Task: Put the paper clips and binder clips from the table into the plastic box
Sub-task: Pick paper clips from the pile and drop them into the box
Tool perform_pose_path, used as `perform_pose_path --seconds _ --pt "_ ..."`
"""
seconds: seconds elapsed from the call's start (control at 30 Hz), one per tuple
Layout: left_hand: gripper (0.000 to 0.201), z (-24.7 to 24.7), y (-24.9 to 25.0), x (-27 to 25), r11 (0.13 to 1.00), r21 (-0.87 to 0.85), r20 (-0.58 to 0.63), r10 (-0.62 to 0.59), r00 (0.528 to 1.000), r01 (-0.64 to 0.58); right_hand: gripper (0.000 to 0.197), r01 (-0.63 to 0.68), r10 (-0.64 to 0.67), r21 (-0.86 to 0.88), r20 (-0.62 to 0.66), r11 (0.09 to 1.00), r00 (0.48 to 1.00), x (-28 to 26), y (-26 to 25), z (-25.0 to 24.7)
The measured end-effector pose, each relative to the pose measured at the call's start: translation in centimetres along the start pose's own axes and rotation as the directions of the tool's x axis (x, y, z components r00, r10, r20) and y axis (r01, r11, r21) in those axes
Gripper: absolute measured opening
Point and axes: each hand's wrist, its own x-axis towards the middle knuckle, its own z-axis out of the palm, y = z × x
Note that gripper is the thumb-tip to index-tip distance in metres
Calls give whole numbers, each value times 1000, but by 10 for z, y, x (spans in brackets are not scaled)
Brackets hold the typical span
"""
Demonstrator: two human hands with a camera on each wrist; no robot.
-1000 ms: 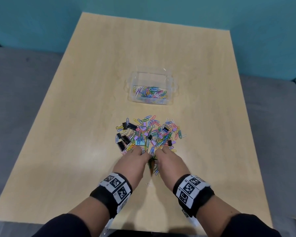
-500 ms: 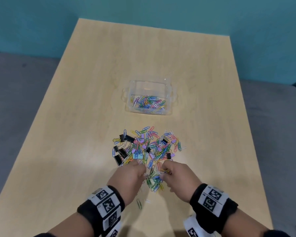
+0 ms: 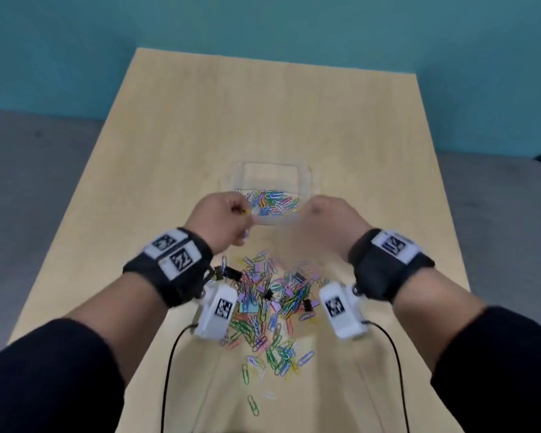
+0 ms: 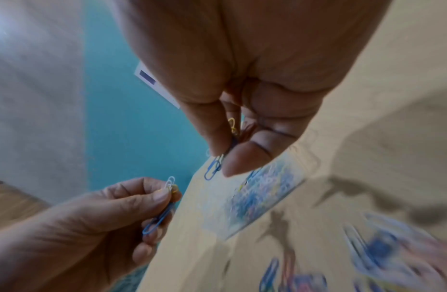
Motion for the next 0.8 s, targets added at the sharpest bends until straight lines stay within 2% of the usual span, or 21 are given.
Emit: perform_pose_path --seconds 0.1,0.2,0.3,0.4,0.47,0.5,0.57,0.6,0.63,0.7,0.73,0.8 --pt "8 -2 15 30 994 108 -40 28 999 -23 17 -4 -3 -76 -90 997 996 33 -18 3" --pt "7 -1 21 36 994 108 -11 16 1000 -15 6 5 -14 -122 -76 993 997 43 -29 6" --pt "11 -11 15 20 984 176 -44 44 998 -36 24 -10 -13 -261 -87 965 996 31 -21 -5" --pt "15 -20 -9 -21 901 410 -72 185 980 -140 22 82 -143 -437 -108 896 984 -7 5 -19" --pt "10 -16 -33 -65 822 517 32 261 965 -239 10 143 -195 -568 -32 810 980 -46 34 -17" --pt "10 -10 -44 -90 780 545 137 279 950 -308 9 175 -183 -640 54 748 982 -68 52 -12" --pt "12 8 -68 -138 661 583 391 281 876 -472 18 272 -109 -727 264 630 958 -112 88 4" --pt "11 20 -82 -158 592 588 508 261 821 -552 23 333 -69 -756 359 564 931 -132 105 12" --pt "9 31 -93 -176 546 587 592 213 777 -597 25 393 -39 -774 432 496 901 -148 119 21" --pt "16 55 -115 -198 508 572 672 160 723 -644 20 475 -28 -781 509 405 861 -171 138 40" --pt "19 67 -124 -201 481 585 671 165 723 -653 18 501 -52 -782 521 371 852 -176 141 50" --pt "20 83 -129 -198 461 651 583 205 786 -603 19 539 -161 -774 517 333 841 -176 143 70"
